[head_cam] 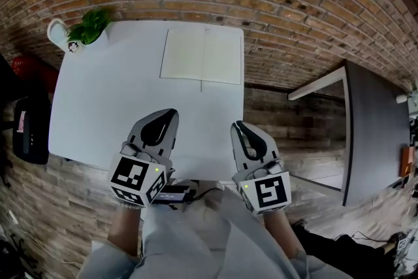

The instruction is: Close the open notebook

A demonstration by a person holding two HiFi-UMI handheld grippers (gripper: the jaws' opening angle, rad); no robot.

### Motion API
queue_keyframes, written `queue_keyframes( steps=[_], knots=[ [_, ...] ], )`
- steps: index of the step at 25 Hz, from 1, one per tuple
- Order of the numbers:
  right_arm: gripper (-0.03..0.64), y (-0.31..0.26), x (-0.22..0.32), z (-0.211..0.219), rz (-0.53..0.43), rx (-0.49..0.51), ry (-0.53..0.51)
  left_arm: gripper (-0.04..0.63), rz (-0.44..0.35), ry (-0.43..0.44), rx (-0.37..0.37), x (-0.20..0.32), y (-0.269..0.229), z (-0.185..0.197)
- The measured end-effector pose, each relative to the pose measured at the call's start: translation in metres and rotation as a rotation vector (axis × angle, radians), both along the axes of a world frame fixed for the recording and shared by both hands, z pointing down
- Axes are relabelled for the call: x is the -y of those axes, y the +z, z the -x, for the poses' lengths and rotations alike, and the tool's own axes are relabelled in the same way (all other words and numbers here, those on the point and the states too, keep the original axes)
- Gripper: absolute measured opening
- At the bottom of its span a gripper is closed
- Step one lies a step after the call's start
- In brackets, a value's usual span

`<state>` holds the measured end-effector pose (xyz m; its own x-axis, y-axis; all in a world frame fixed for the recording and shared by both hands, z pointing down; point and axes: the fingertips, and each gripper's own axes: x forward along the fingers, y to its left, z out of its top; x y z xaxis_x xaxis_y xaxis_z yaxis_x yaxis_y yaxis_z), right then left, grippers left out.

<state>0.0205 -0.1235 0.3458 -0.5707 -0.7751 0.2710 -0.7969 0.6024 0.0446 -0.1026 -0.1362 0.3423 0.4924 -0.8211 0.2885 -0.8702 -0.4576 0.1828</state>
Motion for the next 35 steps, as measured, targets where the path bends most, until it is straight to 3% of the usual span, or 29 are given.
queue_keyframes(
  steps=[10, 15, 19, 27, 35],
  knots=[
    [0.054, 0.014, 0.026, -0.014, 0.008, 0.021, -0.005, 0.025, 0.167, -0.078, -0.244, 0.042, 0.035, -0.008],
    [0.054, 0.021, 0.036, -0.018, 0.020, 0.024, -0.008, 0.113, 0.243, -0.089, -0.356, 0.064, 0.054, -0.015],
    [0.054, 0.033, 0.038, -0.022, 0.066, -0.004, -0.012, 0.146, 0.312, -0.128, -0.491, 0.083, 0.072, -0.016],
    [0.054, 0.038, 0.050, -0.024, 0.043, 0.023, -0.008, 0.208, 0.465, -0.239, -0.799, 0.119, 0.114, -0.015],
    [0.054, 0.049, 0.057, -0.030, 0.065, 0.023, -0.011, 0.264, 0.598, -0.371, -0.999, 0.148, 0.159, -0.009]
  ],
)
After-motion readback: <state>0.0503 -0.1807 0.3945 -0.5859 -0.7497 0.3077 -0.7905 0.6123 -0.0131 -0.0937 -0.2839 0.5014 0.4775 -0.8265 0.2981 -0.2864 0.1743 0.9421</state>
